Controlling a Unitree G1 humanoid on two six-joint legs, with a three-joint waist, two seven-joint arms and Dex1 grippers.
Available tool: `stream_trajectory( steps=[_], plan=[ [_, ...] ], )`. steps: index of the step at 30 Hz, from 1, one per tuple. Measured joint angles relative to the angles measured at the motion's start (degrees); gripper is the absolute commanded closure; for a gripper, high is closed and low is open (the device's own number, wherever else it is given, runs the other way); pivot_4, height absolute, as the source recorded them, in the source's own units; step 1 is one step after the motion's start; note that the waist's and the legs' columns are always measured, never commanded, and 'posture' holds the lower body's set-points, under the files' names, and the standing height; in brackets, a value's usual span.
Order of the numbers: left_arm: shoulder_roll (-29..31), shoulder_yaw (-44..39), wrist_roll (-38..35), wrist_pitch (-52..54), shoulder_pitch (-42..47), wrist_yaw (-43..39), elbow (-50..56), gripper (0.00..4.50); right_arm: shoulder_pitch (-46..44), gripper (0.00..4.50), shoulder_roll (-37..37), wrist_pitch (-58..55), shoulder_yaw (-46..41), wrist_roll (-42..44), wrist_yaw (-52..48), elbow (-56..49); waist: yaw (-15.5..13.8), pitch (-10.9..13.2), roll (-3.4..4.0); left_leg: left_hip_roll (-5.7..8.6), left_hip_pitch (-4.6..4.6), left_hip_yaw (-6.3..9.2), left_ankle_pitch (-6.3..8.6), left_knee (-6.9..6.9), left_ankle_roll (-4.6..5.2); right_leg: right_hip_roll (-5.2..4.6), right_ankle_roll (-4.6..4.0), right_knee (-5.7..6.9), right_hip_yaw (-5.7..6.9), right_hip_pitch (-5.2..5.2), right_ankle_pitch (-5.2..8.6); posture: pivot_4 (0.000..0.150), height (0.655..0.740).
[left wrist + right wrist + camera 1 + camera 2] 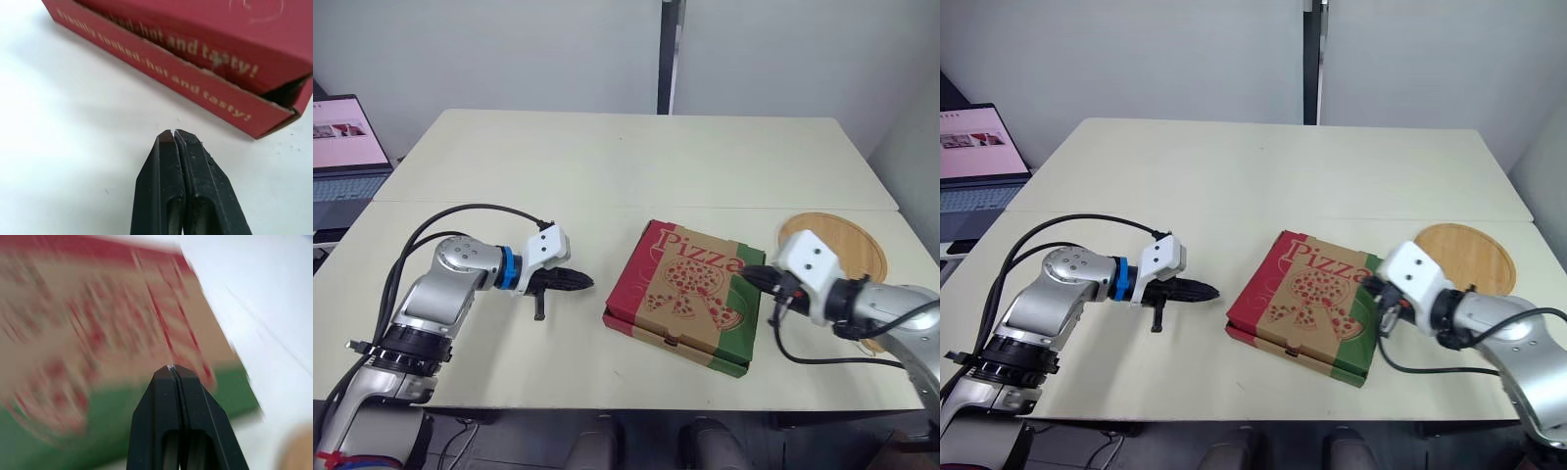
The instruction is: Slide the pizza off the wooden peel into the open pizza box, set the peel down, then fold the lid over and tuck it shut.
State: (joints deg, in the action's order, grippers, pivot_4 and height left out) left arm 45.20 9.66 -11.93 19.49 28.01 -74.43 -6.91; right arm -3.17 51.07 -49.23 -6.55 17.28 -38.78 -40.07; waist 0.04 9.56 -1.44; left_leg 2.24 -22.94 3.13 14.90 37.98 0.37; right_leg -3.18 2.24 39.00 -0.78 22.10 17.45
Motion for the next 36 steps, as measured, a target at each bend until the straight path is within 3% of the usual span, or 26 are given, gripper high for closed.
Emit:
stream_trajectory(
  steps=[8, 16, 24, 30, 36],
  plan=[
    [-2.53, 1.45, -0.34, 3.3, -4.05, 1.46, 6.75, 4.5, 1.76, 4.48, 0.09, 4.49, 7.43, -9.21, 3.88, 7.86, 0.36, 0.0, 0.0, -0.04, 0.03, -0.05, 0.0, 0.0, 0.0, 0.03, 0.0, 0.03, -0.04, 0.02, 0.0, 0.15, 0.7318],
    [-2.57, 1.76, -0.98, 7.93, -7.12, 2.78, 12.45, 4.5, -8.61, 4.48, -6.36, 6.98, 12.43, -11.45, 4.09, 17.28, 0.28, 0.01, 0.02, -0.01, 0.03, -0.07, 0.0, 0.01, 0.0, 0.02, 0.0, 0.02, -0.05, 0.01, 0.0, 0.15, 0.7318],
    [-4.15, 2.41, -2.74, 12.55, -7.75, 5.01, 16.94, 4.5, -17.15, 4.48, -7.09, 8.54, 14.58, -12.62, 2.46, 25.76, 0.28, 0.02, 0.03, -0.02, 0.03, -0.06, 0.0, 0.0, -0.01, 0.02, 0.0, 0.03, -0.05, 0.02, 0.0, 0.15, 0.7318],
    [-3.95, 2.38, -2.79, 12.42, -8.15, 5.59, 17.39, 4.5, -17.75, 4.48, -6.77, 6.85, 15.19, -13.77, 1.31, 26.25, 0.23, 0.02, 0.03, -0.02, 0.03, -0.06, 0.0, 0.0, -0.01, 0.02, -0.01, 0.03, -0.05, 0.02, 0.0, 0.15, 0.7318],
    [-1.76, 0.87, -2.98, 11.29, -8.48, 6.3, 17.31, 4.5, -12.84, 4.48, -6.39, 1.09, 11.67, -13.89, 3.9, 18.94, 0.09, 0.02, 0.03, -0.01, 0.0, -0.03, 0.0, 0.0, -0.01, 0.0, 0.0, 0.02, -0.04, 0.03, 0.0, 0.15, 0.7318]
  ],
)
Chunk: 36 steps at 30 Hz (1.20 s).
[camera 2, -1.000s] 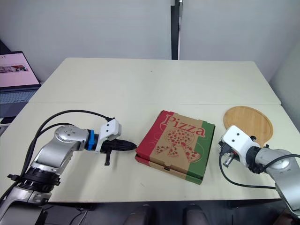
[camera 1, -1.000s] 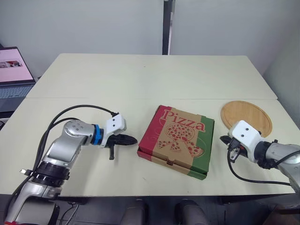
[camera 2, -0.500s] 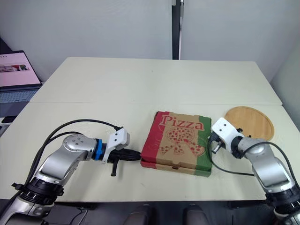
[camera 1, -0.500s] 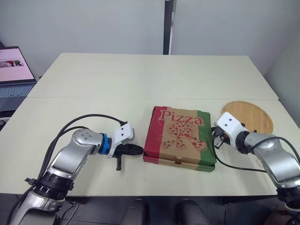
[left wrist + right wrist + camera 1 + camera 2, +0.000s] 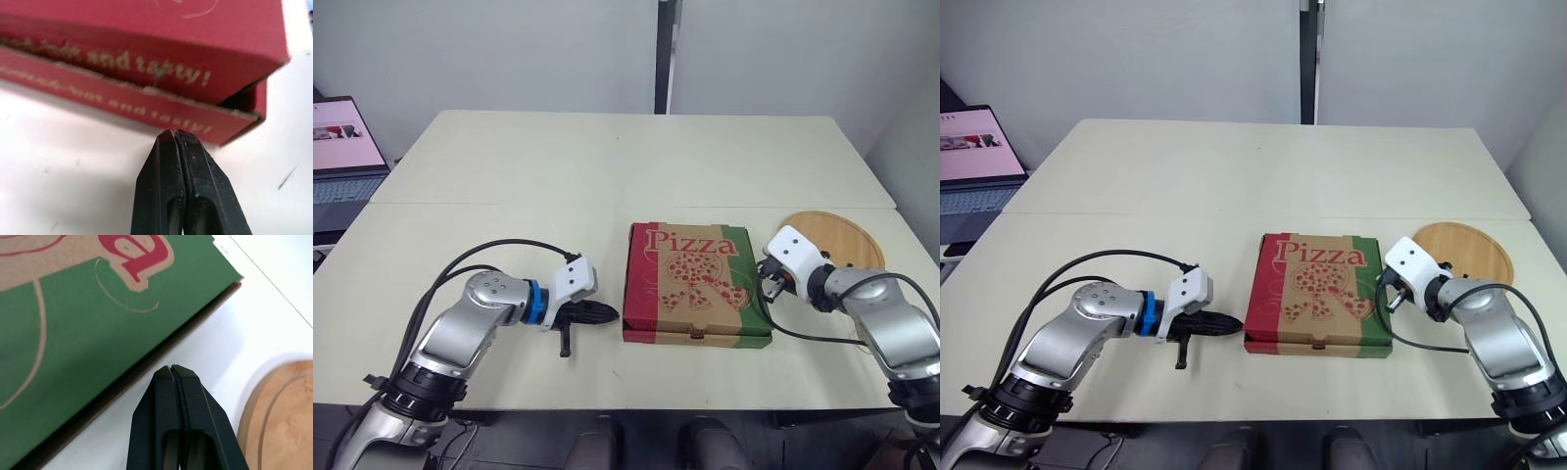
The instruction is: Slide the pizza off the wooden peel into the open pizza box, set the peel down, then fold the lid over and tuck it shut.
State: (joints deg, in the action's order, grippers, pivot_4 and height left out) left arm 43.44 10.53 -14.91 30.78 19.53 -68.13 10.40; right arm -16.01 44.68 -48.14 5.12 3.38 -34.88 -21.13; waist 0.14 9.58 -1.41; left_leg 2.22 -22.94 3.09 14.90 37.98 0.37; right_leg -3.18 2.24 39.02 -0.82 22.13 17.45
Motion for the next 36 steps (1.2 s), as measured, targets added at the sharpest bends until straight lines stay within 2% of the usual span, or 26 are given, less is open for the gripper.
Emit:
stream_trajectory(
  steps=[7, 12, 17, 22, 31, 36],
  plan=[
    [4.02, -4.32, -1.8, -0.65, -1.94, -0.59, -0.34, 4.5, 5.62, 4.48, 4.4, 0.24, -9.55, 0.48, 0.06, -7.82, 0.1, 0.01, 0.02, -0.02, 0.02, -0.01, 0.0, -0.04, 0.0, 0.01, 0.0, 0.0, 0.0, 0.01, 0.0, 0.15, 0.7318],
    [7.02, -6.59, -2.52, -2.94, -2.2, -2.78, -2.68, 4.5, 5.69, 4.48, 2.92, 2.81, -13.93, 8.37, -5.37, -15.78, 0.17, 0.02, 0.03, -0.04, 0.03, -0.01, 0.0, -0.05, 0.0, 0.02, 0.0, -0.03, 0.01, -0.02, 0.0, 0.15, 0.7318],
    [8.21, -7.96, -2.87, -6.26, -4.33, -4.44, -4.91, 4.5, 6.43, 4.48, 1.11, 2.46, -8.75, 15.24, -9.08, -21.59, 0.11, 0.02, 0.04, -0.03, 0.02, -0.01, 0.0, -0.03, 0.0, -0.02, 0.0, -0.04, 0.01, -0.02, 0.0, 0.15, 0.7318],
    [9.25, -10.11, -3.35, -8.8, -7.29, -6.07, -5.77, 4.5, 6.38, 4.48, 0.19, 2.71, -3.26, 16.85, -9.85, -21.74, 0.08, 0.02, 0.04, -0.04, 0.03, 0.0, 0.01, -0.04, 0.0, -0.03, -0.01, -0.04, 0.01, 0.0, 0.0, 0.15, 0.7318],
    [9.53, -11.31, -3.29, -11.67, -9.57, -6.31, -6.78, 4.5, 4.24, 4.48, -0.69, 6.61, 8.55, 11.4, -8.9, -16.07, 0.07, 0.02, 0.04, -0.04, 0.03, 0.01, 0.01, -0.05, 0.0, -0.03, -0.01, -0.04, 0.03, 0.02, 0.01, 0.15, 0.7318],
    [9.11, -11.2, -3.54, -11.57, -9.33, -6.33, -6.6, 4.5, 3.31, 4.48, -0.87, 7.93, 11.96, 7.85, -7.8, -15.53, 0.11, 0.0, 0.04, -0.05, 0.07, 0.01, 0.01, -0.05, 0.0, -0.02, -0.01, -0.04, 0.03, 0.01, 0.01, 0.15, 0.7318]
  ],
)
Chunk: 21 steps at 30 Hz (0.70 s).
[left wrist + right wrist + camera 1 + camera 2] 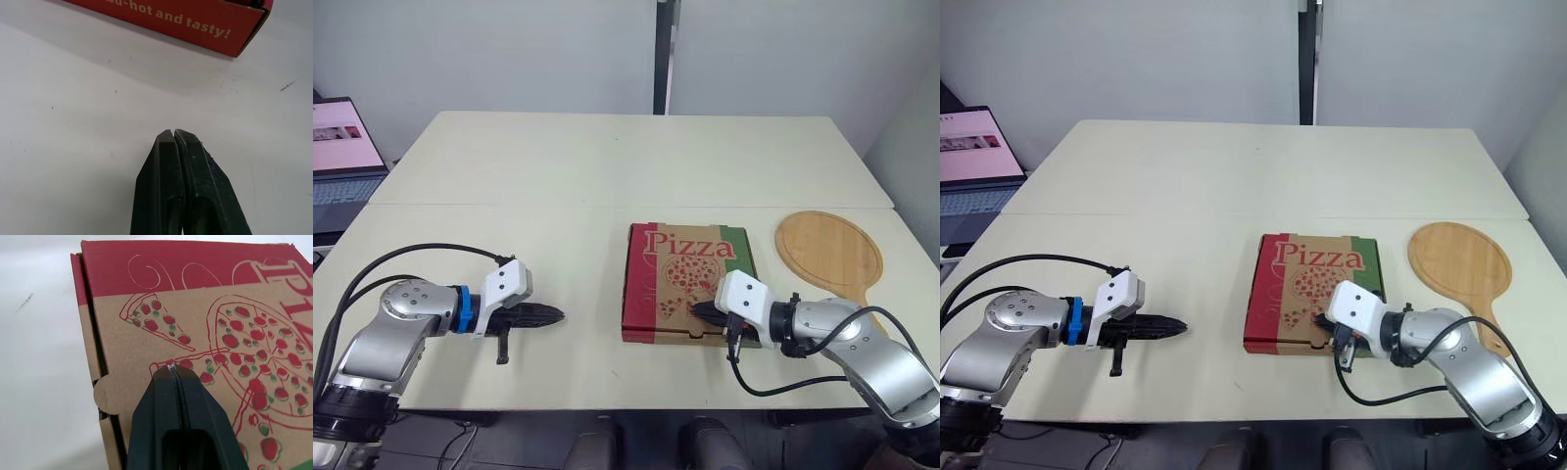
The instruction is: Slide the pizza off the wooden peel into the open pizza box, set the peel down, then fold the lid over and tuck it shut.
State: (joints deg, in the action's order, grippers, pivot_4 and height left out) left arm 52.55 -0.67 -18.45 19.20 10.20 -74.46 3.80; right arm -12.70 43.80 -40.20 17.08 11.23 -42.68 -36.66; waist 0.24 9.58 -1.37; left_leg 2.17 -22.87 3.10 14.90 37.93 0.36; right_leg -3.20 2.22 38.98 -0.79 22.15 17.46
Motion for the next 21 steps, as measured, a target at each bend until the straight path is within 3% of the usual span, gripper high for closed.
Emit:
stream_trajectory(
  steps=[21],
  plan=[
    [-0.96, 1.49, -0.69, 2.08, 1.81, 1.03, 2.08, 4.5, 0.76, 4.48, -1.8, 0.67, 1.37, -3.36, 1.02, -0.16, -0.05, -0.07, -0.09, -0.01, 0.04, 0.03, 0.0, 0.01, 0.0, 0.0, 0.0, 0.0, 0.05, -0.08, 0.0, 0.15, 0.7318]
  ],
)
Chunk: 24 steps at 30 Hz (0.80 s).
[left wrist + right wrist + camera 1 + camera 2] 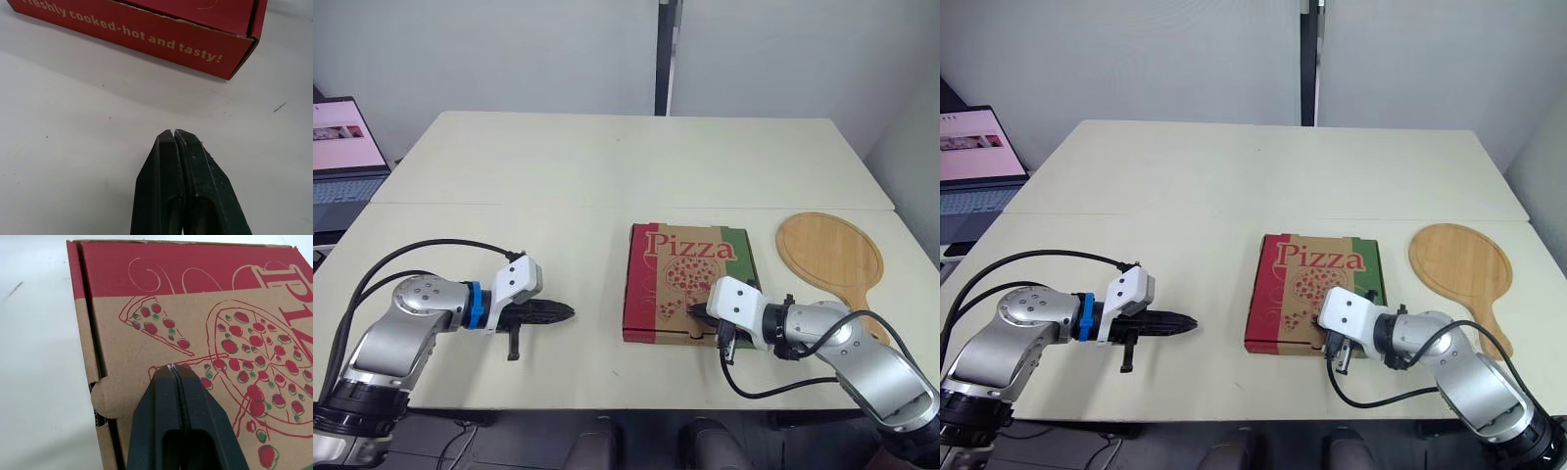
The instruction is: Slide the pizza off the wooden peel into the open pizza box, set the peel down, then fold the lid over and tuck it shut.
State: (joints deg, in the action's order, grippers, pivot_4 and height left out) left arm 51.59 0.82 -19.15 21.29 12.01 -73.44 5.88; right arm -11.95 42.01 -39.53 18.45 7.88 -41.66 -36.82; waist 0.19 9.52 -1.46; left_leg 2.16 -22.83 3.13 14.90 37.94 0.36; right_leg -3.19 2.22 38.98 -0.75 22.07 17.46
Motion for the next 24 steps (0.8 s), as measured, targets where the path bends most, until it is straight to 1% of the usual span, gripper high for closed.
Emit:
stream_trajectory(
  steps=[6, 15, 19, 21, 24],
  plan=[
    [-0.11, -0.01, 0.0, 0.0, 0.82, 0.47, 0.23, 4.5, 2.47, 4.48, -2.75, 2.37, -3.06, 1.29, 0.55, 0.92, 0.12, 0.02, 0.03, -0.01, -0.03, -0.02, 0.0, -0.01, 0.0, 0.01, 0.0, 0.02, -0.01, 0.04, 0.0, 0.15, 0.7318],
    [-0.52, -0.65, 0.0, -0.25, 0.85, 3.02, 0.08, 4.5, 4.61, 4.48, -4.25, 3.08, -11.43, 5.45, 0.67, 0.05, -0.02, 0.04, 0.05, 0.0, -0.07, -0.02, 0.0, -0.01, 0.0, 0.01, 0.0, 0.01, -0.02, 0.06, 0.0, 0.15, 0.7318],
    [-1.99, -3.8, -0.14, -0.53, 1.07, 6.9, -1.87, 4.5, 8.94, 4.48, -4.08, 4.07, -20.98, 8.14, 1.11, -2.22, -0.1, 0.04, 0.04, 0.0, -0.07, -0.01, 0.0, -0.01, 0.0, 0.0, 0.0, 0.0, 0.0, 0.04, 0.0, 0.15, 0.7318],
    [-2.6, -6.62, -0.75, -0.87, 0.59, 8.83, -2.44, 4.5, 13.69, 4.48, -2.96, 5.69, -26.73, 8.74, 0.62, -2.2, -0.21, 0.04, 0.04, 0.02, -0.09, -0.01, 0.0, -0.01, 0.0, -0.01, 0.0, -0.01, 0.0, 0.04, 0.0, 0.15, 0.7318],
    [-2.31, -10.98, -1.01, -2.62, -2.79, 10.2, -3.69, 4.5, 21.56, 4.48, -1.05, 11.55, -34.91, 7.57, -1.05, 0.33, -0.21, 0.04, 0.04, 0.02, -0.06, -0.04, 0.0, -0.05, 0.0, -0.02, 0.0, -0.03, -0.03, 0.02, 0.0, 0.15, 0.7318]
  ],
)
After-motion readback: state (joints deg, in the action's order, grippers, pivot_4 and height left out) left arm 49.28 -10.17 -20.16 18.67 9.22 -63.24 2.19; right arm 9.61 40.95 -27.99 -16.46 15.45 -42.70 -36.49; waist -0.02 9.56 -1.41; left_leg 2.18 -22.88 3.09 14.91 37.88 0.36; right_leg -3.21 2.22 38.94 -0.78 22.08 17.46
